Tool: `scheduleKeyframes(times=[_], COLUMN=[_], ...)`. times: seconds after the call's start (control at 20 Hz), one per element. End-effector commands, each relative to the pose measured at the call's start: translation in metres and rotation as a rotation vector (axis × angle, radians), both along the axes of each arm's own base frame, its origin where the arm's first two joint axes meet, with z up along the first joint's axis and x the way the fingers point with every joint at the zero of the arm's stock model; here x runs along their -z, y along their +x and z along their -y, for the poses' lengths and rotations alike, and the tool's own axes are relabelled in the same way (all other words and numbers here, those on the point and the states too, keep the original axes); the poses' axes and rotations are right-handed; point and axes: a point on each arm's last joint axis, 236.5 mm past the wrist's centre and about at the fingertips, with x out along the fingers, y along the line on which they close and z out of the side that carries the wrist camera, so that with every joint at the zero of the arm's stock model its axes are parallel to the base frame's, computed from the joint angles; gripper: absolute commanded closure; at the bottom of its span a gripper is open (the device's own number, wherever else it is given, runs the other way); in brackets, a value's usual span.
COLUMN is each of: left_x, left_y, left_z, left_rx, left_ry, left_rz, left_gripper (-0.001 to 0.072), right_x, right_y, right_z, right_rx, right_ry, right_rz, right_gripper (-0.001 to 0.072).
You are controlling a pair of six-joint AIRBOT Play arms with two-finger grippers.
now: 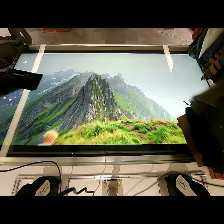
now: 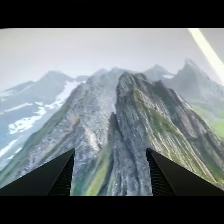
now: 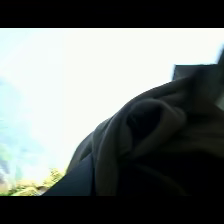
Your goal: Fold the clothes and pants, and hang the long-sleeved shirts on hangers.
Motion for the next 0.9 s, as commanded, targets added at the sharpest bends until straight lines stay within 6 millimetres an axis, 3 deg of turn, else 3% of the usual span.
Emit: scheduleKeyframes(times=[0.0, 0.1, 0.3, 0.35, 0.4, 0.45, 0.65, 0.85], left_x=[-0.007, -0.007, -0.007, -0.007, -0.007, -0.007, -0.007, -0.007], left_y=[-0.005, -0.005, -0.005, -0.005, -0.005, -0.005, -0.005, -0.005], left_z=[-0.011, -0.011, -0.011, -0.011, -0.011, -0.011, -0.011, -0.011], left_rx=[-0.030, -0.030, -0.029, -0.030, -0.030, -0.029, -0.030, -0.030], left_ry=[0.015, 0.015, 0.015, 0.015, 0.015, 0.015, 0.015, 0.015], left_rz=[0.018, 0.017, 0.017, 0.017, 0.017, 0.017, 0.017, 0.017], left_gripper=[0.0224, 0.0224, 0.0224, 0.0224, 0.0224, 0.0224, 0.0224, 0.0224], right_x=[-0.010, -0.010, -0.019, -0.024, -0.027, -0.030, -0.037, -0.038], right_y=[-0.075, -0.083, -0.118, -0.119, -0.116, -0.114, -0.107, -0.085], right_z=[0.036, 0.045, 0.085, 0.091, 0.094, 0.095, 0.098, 0.083], right_rx=[0.246, 0.275, 0.428, 0.444, 0.454, 0.468, 0.467, 0.404], right_ry=[-0.051, -0.080, -0.231, -0.258, -0.265, -0.262, -0.275, -0.212], right_rz=[-0.061, -0.080, -0.157, -0.146, -0.123, -0.103, -0.059, 0.014], right_gripper=[0.0693, 0.0620, 0.0621, 0.0570, 0.0333, -0.0008, 0.0012, 0.0032])
